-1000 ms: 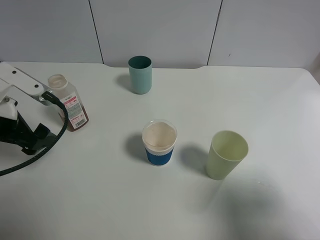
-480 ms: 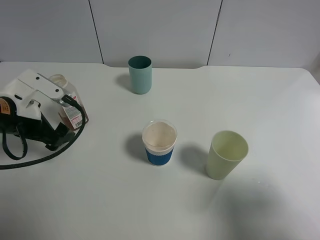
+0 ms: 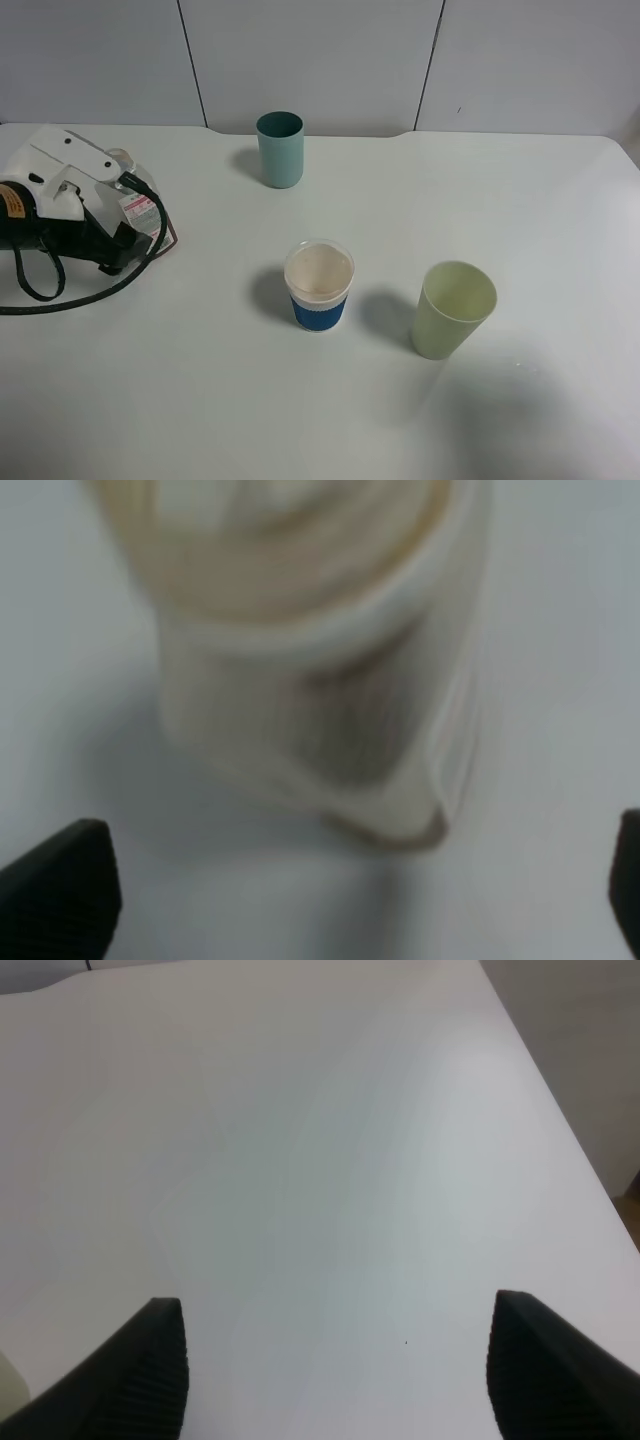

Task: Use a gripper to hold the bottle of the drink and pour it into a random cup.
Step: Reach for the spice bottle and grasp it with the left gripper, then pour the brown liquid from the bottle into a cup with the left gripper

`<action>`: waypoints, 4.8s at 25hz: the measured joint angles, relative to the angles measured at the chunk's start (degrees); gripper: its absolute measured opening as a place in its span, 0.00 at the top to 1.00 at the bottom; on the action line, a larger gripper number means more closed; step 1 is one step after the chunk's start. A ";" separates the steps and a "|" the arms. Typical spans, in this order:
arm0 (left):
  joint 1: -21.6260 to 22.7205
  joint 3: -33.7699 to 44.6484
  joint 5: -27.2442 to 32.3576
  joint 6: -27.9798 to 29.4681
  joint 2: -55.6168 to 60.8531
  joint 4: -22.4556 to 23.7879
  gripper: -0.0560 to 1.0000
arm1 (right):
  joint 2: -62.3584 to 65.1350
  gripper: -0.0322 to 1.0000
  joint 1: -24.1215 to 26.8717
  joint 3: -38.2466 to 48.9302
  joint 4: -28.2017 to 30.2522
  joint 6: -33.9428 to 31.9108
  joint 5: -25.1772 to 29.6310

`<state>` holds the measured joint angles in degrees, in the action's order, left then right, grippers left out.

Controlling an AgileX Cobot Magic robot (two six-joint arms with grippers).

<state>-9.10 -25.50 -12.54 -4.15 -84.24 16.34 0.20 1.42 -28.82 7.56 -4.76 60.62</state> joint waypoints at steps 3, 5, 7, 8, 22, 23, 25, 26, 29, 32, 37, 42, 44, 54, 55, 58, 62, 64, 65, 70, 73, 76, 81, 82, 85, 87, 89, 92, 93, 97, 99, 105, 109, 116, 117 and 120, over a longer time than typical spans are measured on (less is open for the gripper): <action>0.00 0.00 -4.46 0.44 -0.53 0.92 0.01 | 0.00 0.35 0.00 0.00 0.00 0.00 0.00; 0.00 0.00 -7.45 1.09 -1.88 1.19 0.01 | 0.00 0.35 0.00 0.00 0.00 0.00 0.00; 0.02 0.00 -9.57 2.19 -3.56 1.89 0.01 | 0.00 0.35 0.00 0.00 0.00 0.00 0.00; 0.02 0.00 -10.47 2.86 -4.85 2.62 0.01 | 0.00 0.35 0.00 0.00 0.00 0.00 0.00; 2.24 -0.10 -26.50 8.48 -14.94 5.31 0.01 | 0.00 0.35 0.00 0.00 0.00 0.00 0.00; 2.60 -0.10 -26.56 9.30 -15.23 5.47 0.01 | 0.00 0.35 0.00 0.00 0.00 0.00 0.00; 2.97 -0.10 -26.98 10.59 -15.37 5.72 0.01 | 0.00 0.35 0.00 0.00 0.00 0.00 0.00; 3.11 -0.10 -27.35 10.75 -15.42 6.17 0.01 | 0.00 0.35 0.00 0.00 0.00 0.00 0.00; 4.19 -0.10 -28.34 11.06 -15.42 8.25 0.01 | 0.00 0.35 0.00 0.00 0.00 0.00 0.00; 5.86 -0.10 -29.61 11.60 -15.42 11.15 0.01 | 0.00 0.35 0.00 0.00 0.00 0.00 0.00; 9.07 -0.10 -34.06 12.38 -15.42 18.24 0.01 | 0.00 0.35 0.00 0.00 0.00 0.00 0.00; 11.83 -0.10 -38.78 12.42 -15.42 23.43 0.01 | 0.00 0.35 0.00 0.00 0.00 0.00 0.00; 12.51 -0.10 -39.42 12.42 -15.42 24.61 0.01 | 0.00 0.35 0.00 0.00 0.00 0.00 0.00; 13.77 -0.15 -41.81 12.60 -20.43 26.52 0.01 | 0.00 0.35 0.00 0.00 0.00 0.00 0.00; 14.15 -0.15 -42.14 12.66 -21.08 26.64 0.01 | 0.00 0.35 0.00 0.00 0.00 0.00 0.00; 15.49 -0.10 -43.35 12.65 -23.26 26.63 0.01 | 0.00 0.35 0.00 0.00 0.00 0.00 0.00; 15.71 -0.09 -44.85 12.65 -24.83 26.63 0.01 | 0.00 0.35 0.00 0.00 0.00 0.00 0.00; 15.71 -0.09 -45.17 12.65 -25.38 26.63 0.01 | 0.00 0.35 0.00 0.00 0.00 0.00 0.00; 15.71 -0.09 -45.47 12.65 -25.67 26.63 0.01 | 0.00 0.35 0.00 0.00 0.00 0.00 0.00; 15.71 -0.09 -46.55 12.46 -27.00 26.63 0.09 | 0.00 0.35 0.00 0.00 0.00 0.00 0.00; 15.71 -0.09 -47.07 12.46 -27.00 26.46 0.20 | 0.00 0.35 0.00 0.00 0.00 0.00 0.00; 15.71 -0.09 -47.07 13.09 -27.00 26.19 0.38 | 0.00 0.35 0.00 0.00 0.00 0.00 0.00; 15.76 -0.09 -47.07 15.01 -27.00 24.93 0.61 | 0.00 0.35 0.00 0.00 0.00 0.00 0.00; 15.76 -0.09 -47.07 15.18 -27.00 24.94 0.61 | 0.00 0.35 0.00 0.00 0.00 0.00 0.00; 15.76 -0.09 -47.07 15.24 -27.00 24.90 0.61 | 0.00 0.35 0.00 0.00 0.00 0.00 0.00; 15.76 -0.09 -47.07 15.31 -27.00 24.83 0.61 | 0.00 0.35 0.00 0.00 0.00 0.00 0.00; 15.76 -0.09 -47.07 15.43 -27.00 24.63 0.61 | 0.00 0.35 0.00 0.00 0.00 0.00 0.00; 15.76 -0.09 -47.07 16.58 -27.00 23.53 0.61 | 0.00 0.35 0.00 0.00 0.00 0.00 0.00; 15.76 -0.09 -47.07 17.16 -27.00 22.87 0.61 | 0.00 0.35 0.00 0.00 0.00 0.00 0.00; 15.76 -0.03 -45.04 18.56 -25.41 21.73 0.61 | 0.00 0.35 0.00 0.00 0.00 0.00 0.00; 15.76 -0.04 -43.69 20.86 -23.56 20.88 0.61 | 0.00 0.35 0.00 0.00 0.00 0.00 0.00; 15.76 0.06 -39.13 25.18 -15.45 18.73 0.61 | 0.00 0.35 0.00 0.00 0.00 0.00 0.00; 14.24 0.45 -33.33 25.73 -8.53 14.49 0.61 | 0.00 0.35 0.00 0.00 0.00 0.00 0.00; 10.46 0.56 -22.07 25.73 1.12 10.33 0.61 | 0.00 0.35 0.00 0.00 0.00 0.00 0.00; 10.08 0.56 -20.36 25.73 2.15 10.06 0.61 | 0.00 0.35 0.00 0.00 0.00 0.00 0.00; 9.61 0.58 -16.64 26.09 4.29 8.63 0.61 | 0.00 0.35 0.00 0.00 0.00 0.00 0.00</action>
<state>0.52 -24.91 -29.18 21.94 -79.95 24.97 0.20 1.42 -28.82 7.56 -4.76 60.62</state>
